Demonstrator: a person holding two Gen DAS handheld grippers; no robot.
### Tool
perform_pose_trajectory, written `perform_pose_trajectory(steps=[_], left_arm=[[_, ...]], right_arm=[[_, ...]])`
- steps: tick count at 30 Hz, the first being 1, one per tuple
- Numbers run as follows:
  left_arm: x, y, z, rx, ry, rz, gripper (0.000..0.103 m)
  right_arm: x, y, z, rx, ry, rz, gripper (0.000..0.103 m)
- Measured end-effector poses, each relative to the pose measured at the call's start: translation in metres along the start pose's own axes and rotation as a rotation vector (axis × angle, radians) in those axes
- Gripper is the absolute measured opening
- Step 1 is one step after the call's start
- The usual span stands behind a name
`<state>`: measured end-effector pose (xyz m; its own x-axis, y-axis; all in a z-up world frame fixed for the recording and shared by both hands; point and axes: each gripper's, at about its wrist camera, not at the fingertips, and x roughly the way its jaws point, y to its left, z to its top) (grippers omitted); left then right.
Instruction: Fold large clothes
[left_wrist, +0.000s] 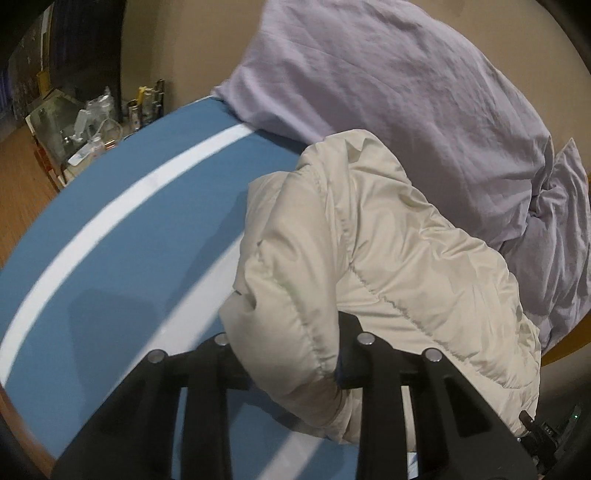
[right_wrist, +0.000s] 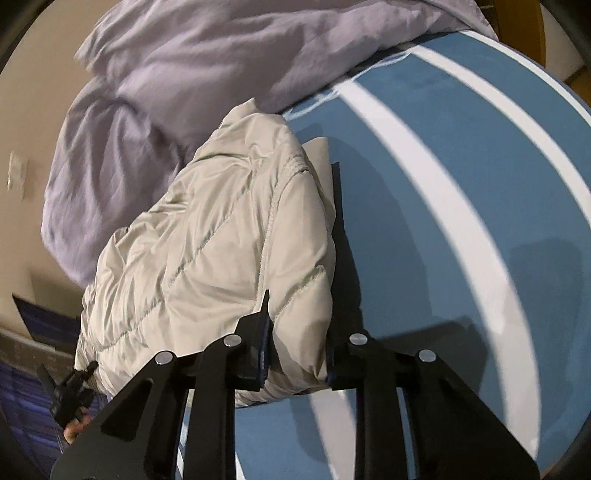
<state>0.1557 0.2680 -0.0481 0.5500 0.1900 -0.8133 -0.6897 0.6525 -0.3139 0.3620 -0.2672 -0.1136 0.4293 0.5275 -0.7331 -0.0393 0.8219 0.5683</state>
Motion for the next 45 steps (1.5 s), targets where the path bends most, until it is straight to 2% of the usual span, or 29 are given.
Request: perform_pose_trajectory(steps=[7,11,14,16,17,18,24,29,34,38,45], left_arm=[[-0.032,0.054,-0.022,-0.012,0.008,-0.014,0.029],[-0.029,0.067,-0.029,-0.026,0.025,-0.021,0.034],[-0.028,0.066,-0.029,-0.033,0.028,0.002,0.043],[-0.026,0.065,-0.029,-0.033,0.031,0.029,0.055],[-0.025,0.065,-0.029,-0.03,0.031,0.051,0.063],[-0.025,0.064,-0.029,-0.026,0.03,0.063,0.069],[-0.019,0.069,-0.027,-0.045,0.038,0.073,0.083],[-0.013,0.075,-0.028,-0.116,0.045,0.05,0.088],[-0.008,0.08,-0.03,-0.188,0.049,0.02,0.089],[-0.004,0.079,-0.032,-0.229,0.05,0.003,0.089],[0.003,0.075,-0.034,-0.291,0.045,-0.021,0.089]], right_arm=[[-0.017,0.014,-0.058,-0.019,0.011,0.008,0.022],[-0.024,0.02,-0.07,-0.06,-0.009,-0.037,0.026],[-0.031,0.031,-0.07,-0.092,-0.042,-0.124,0.036],[-0.036,0.035,-0.069,-0.117,-0.072,-0.161,0.046],[-0.042,0.039,-0.068,-0.142,-0.103,-0.194,0.051],[-0.045,0.041,-0.067,-0.158,-0.12,-0.213,0.051],[-0.051,0.066,-0.056,-0.224,-0.186,-0.272,0.053],[-0.028,0.124,-0.066,-0.412,-0.154,-0.219,0.062],[0.003,0.171,-0.092,-0.566,-0.083,-0.165,0.062],[0.018,0.186,-0.105,-0.615,-0.059,-0.164,0.062],[0.027,0.178,-0.117,-0.613,-0.04,-0.203,0.062]])
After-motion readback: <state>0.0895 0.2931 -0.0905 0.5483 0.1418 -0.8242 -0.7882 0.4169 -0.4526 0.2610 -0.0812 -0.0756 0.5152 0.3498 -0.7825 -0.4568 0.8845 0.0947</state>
